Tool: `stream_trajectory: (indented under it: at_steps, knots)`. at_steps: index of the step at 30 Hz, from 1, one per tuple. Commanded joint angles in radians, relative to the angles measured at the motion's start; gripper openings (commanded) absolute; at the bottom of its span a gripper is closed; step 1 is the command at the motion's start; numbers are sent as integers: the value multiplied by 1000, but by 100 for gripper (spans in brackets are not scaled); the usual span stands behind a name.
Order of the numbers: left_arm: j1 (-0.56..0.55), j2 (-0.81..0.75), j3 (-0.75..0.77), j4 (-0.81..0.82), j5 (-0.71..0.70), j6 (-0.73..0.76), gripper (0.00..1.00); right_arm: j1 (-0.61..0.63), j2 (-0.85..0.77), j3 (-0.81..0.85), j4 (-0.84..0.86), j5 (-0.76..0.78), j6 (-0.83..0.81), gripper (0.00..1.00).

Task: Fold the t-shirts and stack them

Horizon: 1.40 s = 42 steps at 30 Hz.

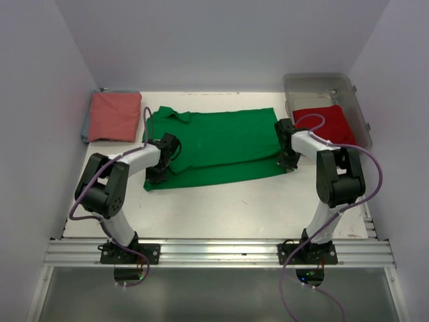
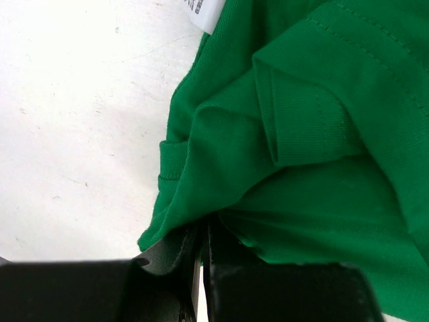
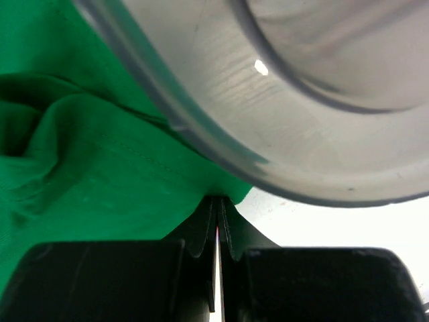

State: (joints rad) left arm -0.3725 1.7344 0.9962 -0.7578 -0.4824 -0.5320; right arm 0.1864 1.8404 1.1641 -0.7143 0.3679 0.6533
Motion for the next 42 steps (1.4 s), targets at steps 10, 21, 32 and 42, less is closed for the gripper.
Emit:
stream_trajectory:
  at_steps: [10, 21, 32, 42]
  knots:
    - [58, -180, 27, -161, -33, 0, 12, -39, -162, -182, -169, 54, 3, 0]
    - [73, -443, 67, -151, 92, 12, 12, 73, -398, -132, -194, -112, -98, 0]
    - [73, -244, 96, 198, 439, 0, 1, 117, -166, 123, -71, -119, -109, 0]
    - [73, -141, 117, 311, 584, 0, 0, 117, -35, 147, 4, -107, -70, 0]
